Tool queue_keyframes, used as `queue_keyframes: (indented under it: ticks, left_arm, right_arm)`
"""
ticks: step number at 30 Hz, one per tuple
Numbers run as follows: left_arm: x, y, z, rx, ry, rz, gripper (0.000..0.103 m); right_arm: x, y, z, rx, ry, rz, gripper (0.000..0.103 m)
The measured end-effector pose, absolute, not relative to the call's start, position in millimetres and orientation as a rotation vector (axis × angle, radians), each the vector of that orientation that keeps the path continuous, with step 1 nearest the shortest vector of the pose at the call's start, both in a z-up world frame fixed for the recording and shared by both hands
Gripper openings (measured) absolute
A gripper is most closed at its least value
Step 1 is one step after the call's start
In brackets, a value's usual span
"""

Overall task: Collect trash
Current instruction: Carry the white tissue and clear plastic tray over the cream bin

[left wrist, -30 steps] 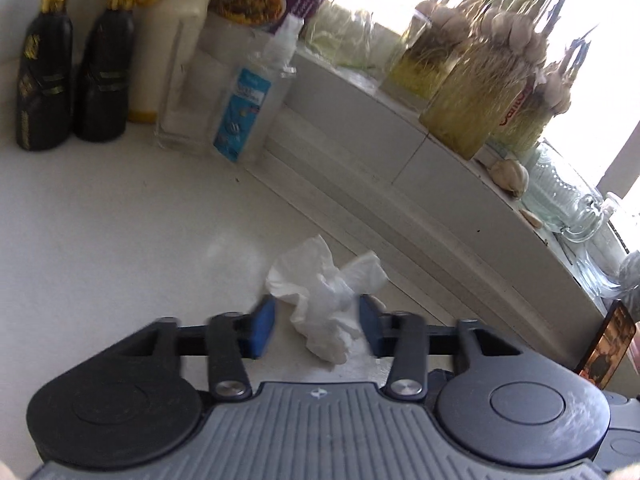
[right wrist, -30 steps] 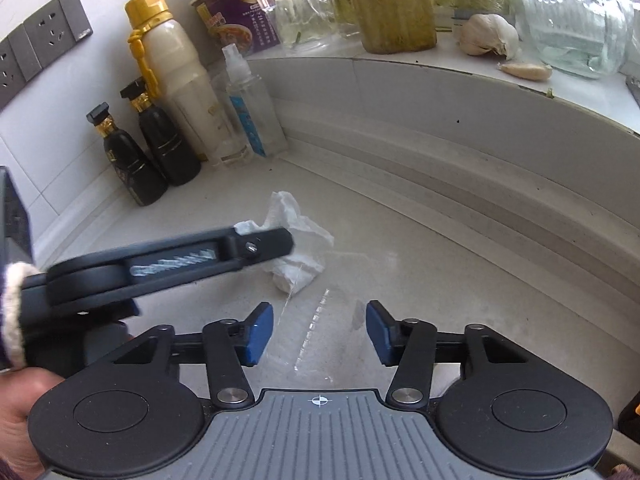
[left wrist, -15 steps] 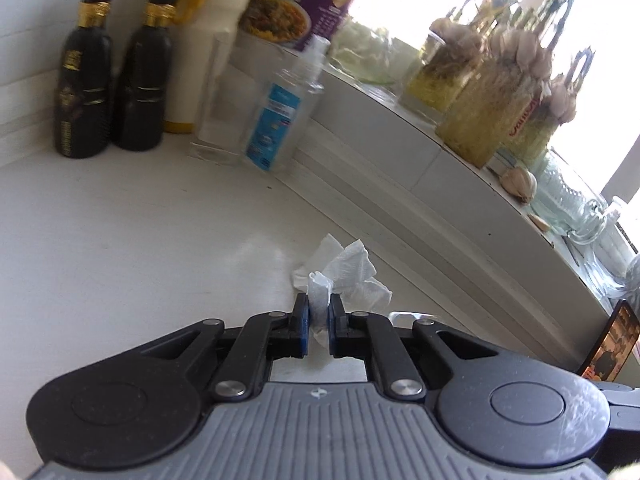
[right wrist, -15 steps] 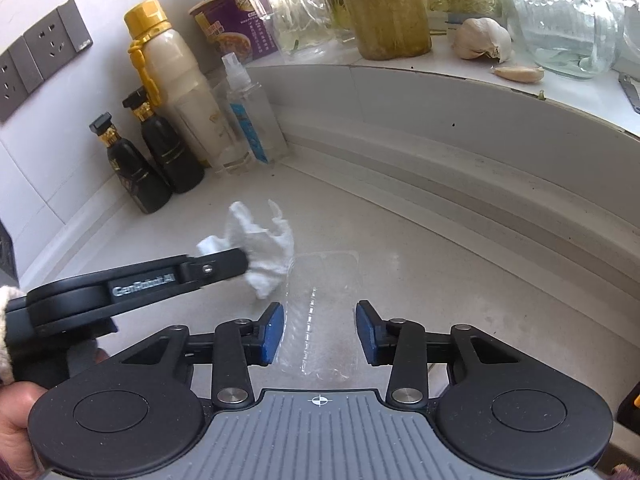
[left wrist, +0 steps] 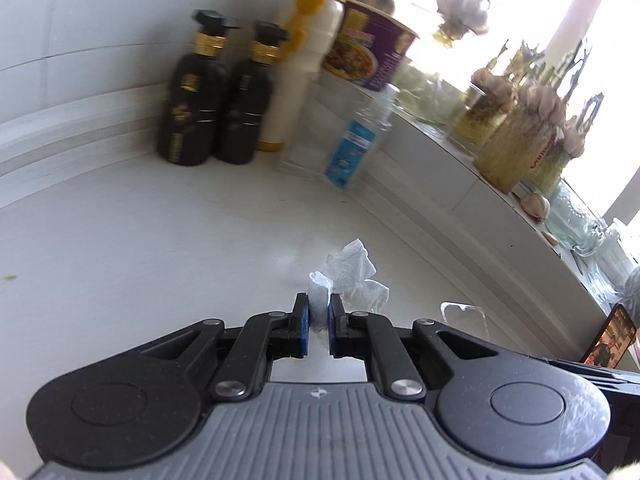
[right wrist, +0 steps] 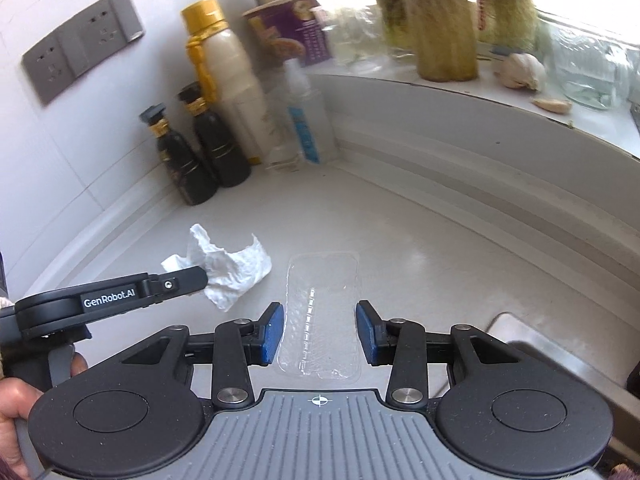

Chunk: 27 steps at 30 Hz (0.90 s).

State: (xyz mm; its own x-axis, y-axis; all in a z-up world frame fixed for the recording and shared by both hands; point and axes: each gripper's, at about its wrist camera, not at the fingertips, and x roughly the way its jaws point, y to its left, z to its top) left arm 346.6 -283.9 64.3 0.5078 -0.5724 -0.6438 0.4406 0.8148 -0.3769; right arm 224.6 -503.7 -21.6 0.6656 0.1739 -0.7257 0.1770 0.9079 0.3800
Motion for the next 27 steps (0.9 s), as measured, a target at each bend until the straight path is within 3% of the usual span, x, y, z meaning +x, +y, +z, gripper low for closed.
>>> queue_keyframes:
  ticks: [27]
  left_arm:
    - [315, -125, 86, -0.179, 0.801, -0.461, 0.008]
  right_arm:
    - [228, -337, 29, 0.311, 0.858, 0.201, 0.038]
